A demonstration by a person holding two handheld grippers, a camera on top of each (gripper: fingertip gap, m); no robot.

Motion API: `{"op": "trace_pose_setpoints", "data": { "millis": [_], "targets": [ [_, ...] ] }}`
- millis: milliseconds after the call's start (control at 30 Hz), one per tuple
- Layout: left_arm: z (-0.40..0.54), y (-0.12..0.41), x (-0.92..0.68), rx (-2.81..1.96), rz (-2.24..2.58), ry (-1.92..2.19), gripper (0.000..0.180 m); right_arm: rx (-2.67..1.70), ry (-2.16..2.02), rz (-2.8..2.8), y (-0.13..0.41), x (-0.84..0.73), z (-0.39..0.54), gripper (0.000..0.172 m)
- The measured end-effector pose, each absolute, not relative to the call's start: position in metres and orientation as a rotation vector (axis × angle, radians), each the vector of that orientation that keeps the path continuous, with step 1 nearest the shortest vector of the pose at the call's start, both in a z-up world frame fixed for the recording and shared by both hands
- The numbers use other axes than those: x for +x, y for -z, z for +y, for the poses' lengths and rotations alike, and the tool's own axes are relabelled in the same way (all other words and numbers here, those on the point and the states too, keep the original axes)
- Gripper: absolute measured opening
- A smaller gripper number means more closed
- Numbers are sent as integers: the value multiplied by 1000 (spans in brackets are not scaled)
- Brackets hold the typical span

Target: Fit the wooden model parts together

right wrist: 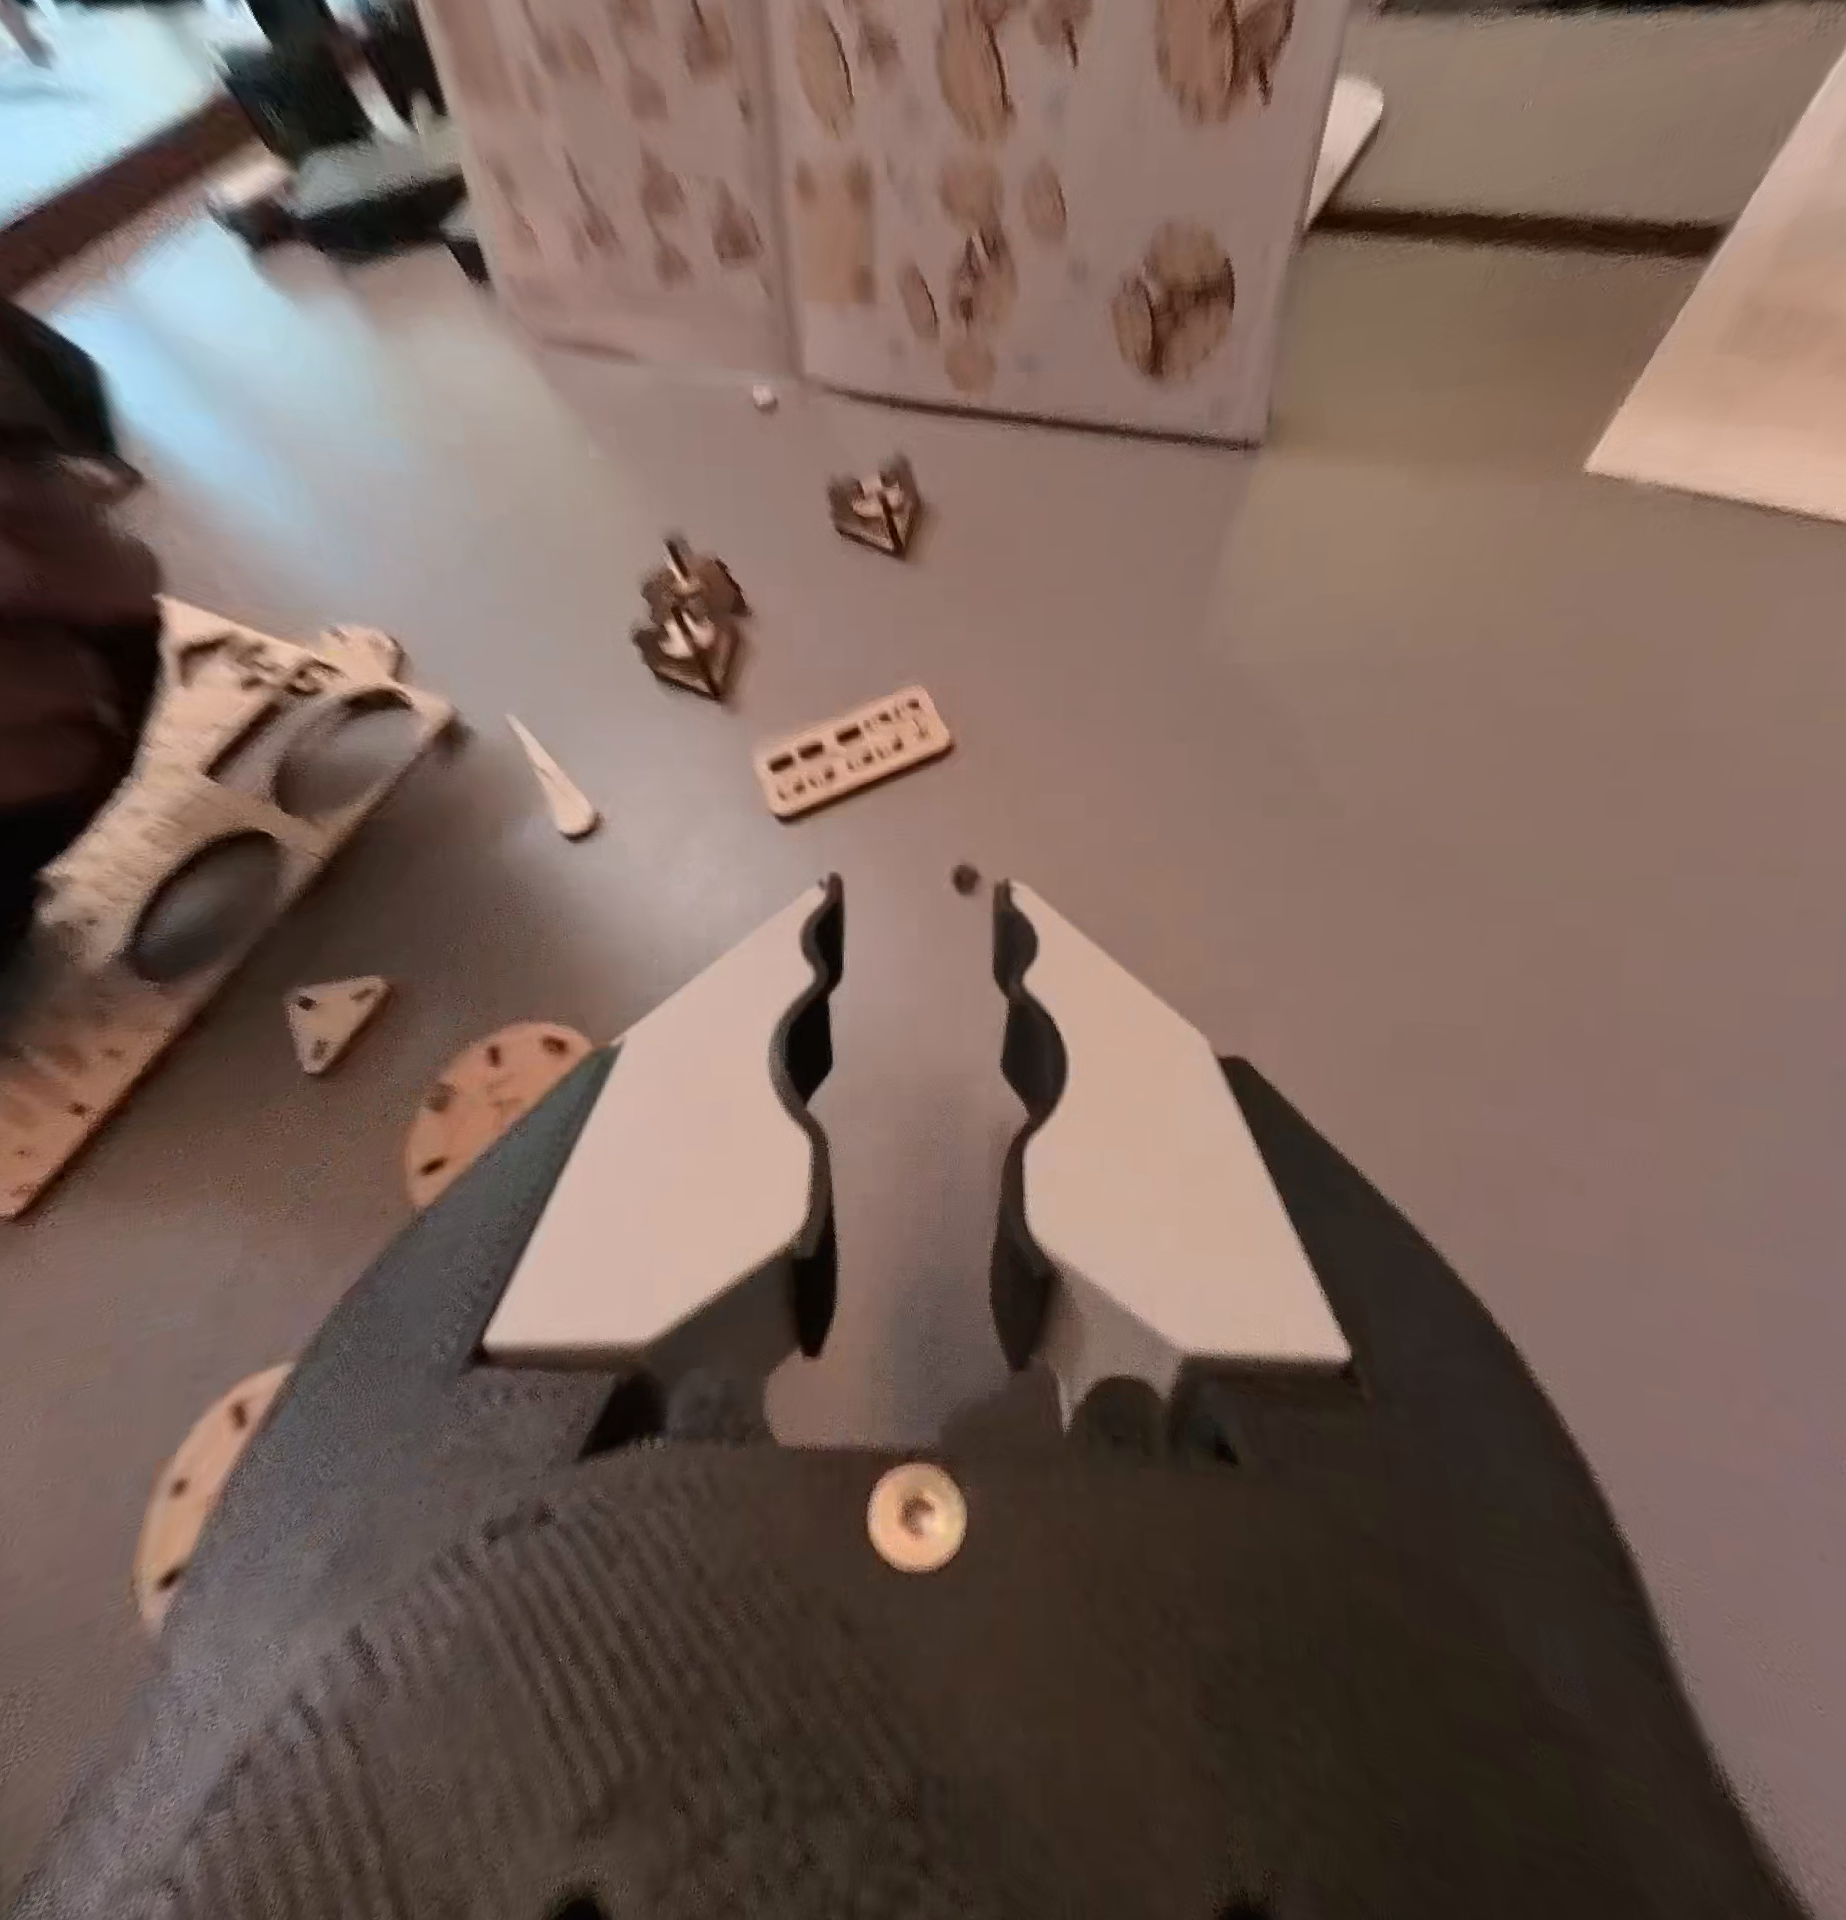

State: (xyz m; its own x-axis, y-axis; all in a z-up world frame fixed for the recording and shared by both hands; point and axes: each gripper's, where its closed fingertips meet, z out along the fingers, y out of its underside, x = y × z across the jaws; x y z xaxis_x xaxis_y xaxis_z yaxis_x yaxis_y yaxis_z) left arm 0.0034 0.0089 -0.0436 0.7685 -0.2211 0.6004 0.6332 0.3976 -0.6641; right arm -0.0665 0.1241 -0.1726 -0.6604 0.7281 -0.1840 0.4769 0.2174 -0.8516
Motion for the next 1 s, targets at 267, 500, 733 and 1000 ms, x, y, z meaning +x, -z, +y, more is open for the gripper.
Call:
{"op": "trace_pose_setpoints", "data": {
  "millis": [267, 500, 733, 1000],
  "targets": [
    [12, 48, 3, -1071, -463, 535, 0, -1117, -1279, -2386, 203, -89, 111, 18],
    [15, 55, 1, -1107, -483, 530, 0, -1107, -1200, -2460, 214, -95, 107, 3],
    [15, 62, -5, -1108, -522, 534, 0, -1243, -2335, -2118, 108, -63, 66, 1],
    [28, 73, -2, -1365, -482, 126, 14, -1502, -3121, -1726, 63, -21, 29, 1]
  ]
}}
